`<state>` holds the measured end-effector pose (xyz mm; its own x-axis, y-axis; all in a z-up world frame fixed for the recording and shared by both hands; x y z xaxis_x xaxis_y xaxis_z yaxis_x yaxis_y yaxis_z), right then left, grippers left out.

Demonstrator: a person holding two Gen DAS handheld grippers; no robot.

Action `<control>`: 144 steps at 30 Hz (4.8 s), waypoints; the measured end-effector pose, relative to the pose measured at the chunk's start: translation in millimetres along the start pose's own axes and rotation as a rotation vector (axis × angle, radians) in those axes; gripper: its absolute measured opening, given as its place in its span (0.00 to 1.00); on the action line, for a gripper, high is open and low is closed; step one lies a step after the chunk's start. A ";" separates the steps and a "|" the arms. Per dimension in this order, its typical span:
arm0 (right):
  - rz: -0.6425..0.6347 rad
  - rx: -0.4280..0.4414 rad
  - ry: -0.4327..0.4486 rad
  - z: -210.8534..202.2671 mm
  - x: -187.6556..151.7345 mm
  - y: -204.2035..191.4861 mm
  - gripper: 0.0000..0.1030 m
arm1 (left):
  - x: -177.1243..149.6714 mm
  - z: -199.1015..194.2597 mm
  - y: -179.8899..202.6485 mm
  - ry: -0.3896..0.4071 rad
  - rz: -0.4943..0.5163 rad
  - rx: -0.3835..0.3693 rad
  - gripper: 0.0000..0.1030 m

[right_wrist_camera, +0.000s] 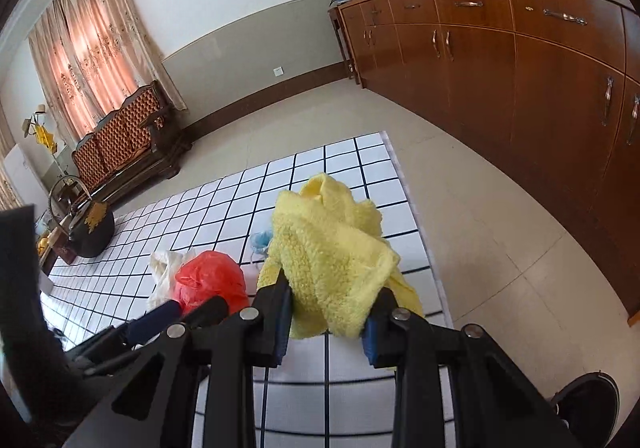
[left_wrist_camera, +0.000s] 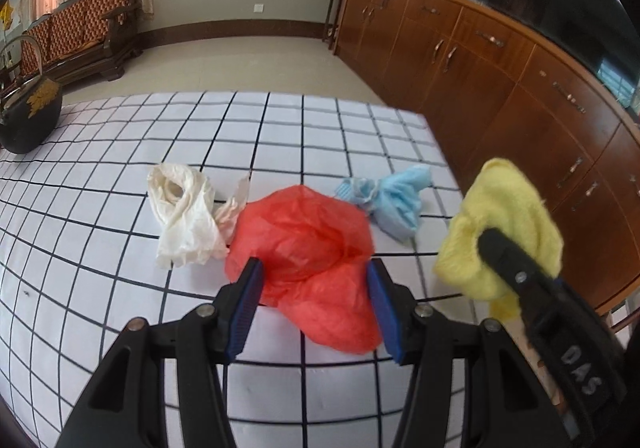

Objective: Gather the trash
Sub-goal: 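Grasp the red plastic bag with the left tool while right tool holds yellow cloth, then carry the red bag and yellow cloth off the table over the black bin, then open both tools to drop the bag and cloth into the bin, then move both open tools back over the table toward the tissue and mask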

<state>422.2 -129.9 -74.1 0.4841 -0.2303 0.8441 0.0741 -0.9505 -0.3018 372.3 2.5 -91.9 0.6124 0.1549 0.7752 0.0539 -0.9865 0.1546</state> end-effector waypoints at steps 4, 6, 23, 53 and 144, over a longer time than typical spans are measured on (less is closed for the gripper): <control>0.006 0.018 -0.032 9.1 -9.0 -2.8 0.30 | -7.4 6.8 1.4 -0.022 0.017 -0.007 0.59; 0.012 0.027 -0.043 10.5 -12.0 -3.9 0.30 | -10.8 6.3 0.6 -0.022 0.015 -0.029 0.59; -0.017 0.036 -0.038 -19.9 -21.8 0.1 0.30 | -13.7 -40.0 -6.9 0.050 0.001 -0.096 0.32; -0.018 -0.077 -0.007 -225.2 -95.4 57.3 0.30 | -104.3 -166.3 57.1 0.057 0.175 -0.235 0.32; 0.033 -0.167 0.001 -182.9 -29.9 79.2 0.68 | -44.2 -133.1 39.3 0.079 0.119 -0.069 0.56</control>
<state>254.1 -236.4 -42.1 0.4830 -0.2621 0.8355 -0.0875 -0.9638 -0.2518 242.4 -36.0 -38.5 0.5470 0.0439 0.8360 -0.0707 -0.9926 0.0984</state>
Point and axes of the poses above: each gripper's, at about its wrist camera, not at the fingertips, and z roughly the way its jaws point, y to its right, x to its top, the point moved 6 cm from there along z, roughly the way its jaws point, and after that the axes turned 13 degrees about y, right-handed, at the moved point
